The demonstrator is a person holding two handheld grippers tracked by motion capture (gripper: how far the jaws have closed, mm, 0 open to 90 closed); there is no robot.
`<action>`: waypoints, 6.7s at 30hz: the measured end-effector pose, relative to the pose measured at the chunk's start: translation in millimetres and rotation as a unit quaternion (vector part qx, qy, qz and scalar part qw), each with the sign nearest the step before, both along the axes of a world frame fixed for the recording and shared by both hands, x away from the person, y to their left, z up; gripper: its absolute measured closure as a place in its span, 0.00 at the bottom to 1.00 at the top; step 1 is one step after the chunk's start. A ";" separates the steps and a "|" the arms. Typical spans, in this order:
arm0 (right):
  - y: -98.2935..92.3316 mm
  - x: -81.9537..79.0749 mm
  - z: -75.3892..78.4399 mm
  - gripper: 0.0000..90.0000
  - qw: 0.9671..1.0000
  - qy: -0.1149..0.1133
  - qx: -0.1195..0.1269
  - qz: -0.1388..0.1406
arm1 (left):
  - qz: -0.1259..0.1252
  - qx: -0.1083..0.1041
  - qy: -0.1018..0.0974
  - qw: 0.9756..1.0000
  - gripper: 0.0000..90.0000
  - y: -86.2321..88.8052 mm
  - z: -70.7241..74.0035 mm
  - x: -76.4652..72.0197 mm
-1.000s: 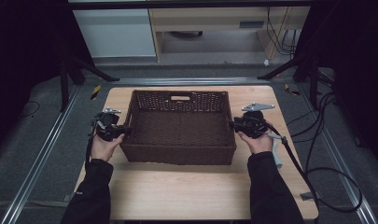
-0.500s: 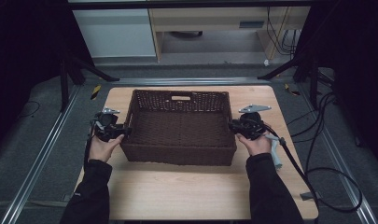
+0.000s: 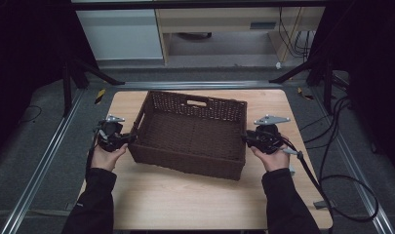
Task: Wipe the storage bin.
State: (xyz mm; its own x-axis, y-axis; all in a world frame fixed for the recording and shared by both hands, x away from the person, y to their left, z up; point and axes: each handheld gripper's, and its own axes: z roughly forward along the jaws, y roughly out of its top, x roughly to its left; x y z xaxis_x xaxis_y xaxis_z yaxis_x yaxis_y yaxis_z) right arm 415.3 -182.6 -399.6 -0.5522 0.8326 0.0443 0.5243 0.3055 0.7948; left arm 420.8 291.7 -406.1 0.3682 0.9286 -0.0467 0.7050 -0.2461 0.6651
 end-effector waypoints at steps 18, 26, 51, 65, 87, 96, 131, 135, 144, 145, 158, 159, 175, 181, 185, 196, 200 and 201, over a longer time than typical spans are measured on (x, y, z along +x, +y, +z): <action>6.1 21.7 -7.6 0.75 1.000 0.005 -0.009 -0.030 | 0.010 -0.017 -0.020 1.000 0.78 7.1 1.4 6.4; 2.8 6.2 -1.4 0.70 1.000 0.014 -0.009 -0.021 | 0.018 -0.006 -0.013 1.000 0.91 4.6 2.0 14.8; -4.7 -7.1 -5.8 0.72 1.000 0.002 0.005 -0.028 | 0.031 -0.031 -0.051 0.998 0.60 4.5 23.6 2.7; -13.4 -6.4 1.8 0.62 0.999 -0.035 -0.007 -0.035 | 0.027 -0.019 -0.053 0.998 0.54 -22.6 10.8 7.2; -18.7 28.0 -0.5 0.69 0.998 -0.048 -0.017 -0.041 | 0.030 -0.026 -0.065 0.997 0.55 -18.6 6.0 23.8; -20.1 32.9 -12.4 0.84 0.999 -0.015 -0.035 -0.034 | 0.030 -0.033 -0.066 0.997 0.55 -17.0 7.8 24.6; 6.9 14.1 -5.8 0.92 0.999 -0.003 -0.024 0.037 | -0.008 -0.033 -0.066 0.997 0.58 -48.3 4.4 11.3; 5.8 1.5 -6.1 0.92 0.999 0.003 -0.018 0.048 | -0.016 -0.035 -0.069 0.997 0.52 -51.8 7.8 -3.4; 3.9 -16.7 -0.8 0.87 0.998 0.006 0.003 0.070 | -0.026 -0.040 -0.057 0.997 0.59 -58.6 1.0 -10.4; 4.1 -15.0 0.6 0.86 0.998 0.002 0.003 0.066 | -0.024 -0.041 -0.058 0.997 0.59 -58.6 0.3 -8.9; 23.0 10.9 -10.8 0.86 0.998 -0.005 0.013 0.055 | -0.024 -0.043 -0.068 0.996 0.64 -55.1 -3.1 12.7; 24.4 9.6 -11.4 0.87 0.998 -0.006 0.011 0.058 | -0.026 -0.041 -0.065 0.997 0.63 -54.9 -2.9 11.9; 25.5 -21.3 -6.5 0.76 0.997 -0.007 0.013 0.081 | -0.054 -0.032 -0.056 0.996 0.61 -59.5 -4.3 -21.2; 21.2 -11.2 -3.2 0.67 0.998 -0.021 0.037 0.053 | -0.047 -0.036 -0.055 0.997 0.65 -58.0 -5.0 -13.0; 28.6 -4.1 -7.1 0.65 0.998 -0.019 0.031 0.052 | -0.043 -0.028 -0.055 0.997 0.68 -59.2 -8.4 -3.2; 39.9 -7.1 -14.0 0.77 0.998 -0.004 0.024 0.058 | -0.049 -0.005 -0.066 0.997 0.59 -58.8 -4.1 -14.7; 41.8 -16.9 -12.4 0.76 0.997 0.004 0.025 0.070 | -0.048 -0.002 -0.068 0.997 0.57 -55.5 -2.6 -20.0; 42.6 -19.4 -12.0 0.76 0.997 0.004 0.025 0.073 | -0.048 -0.003 -0.067 0.997 0.56 -55.2 -3.2 -20.7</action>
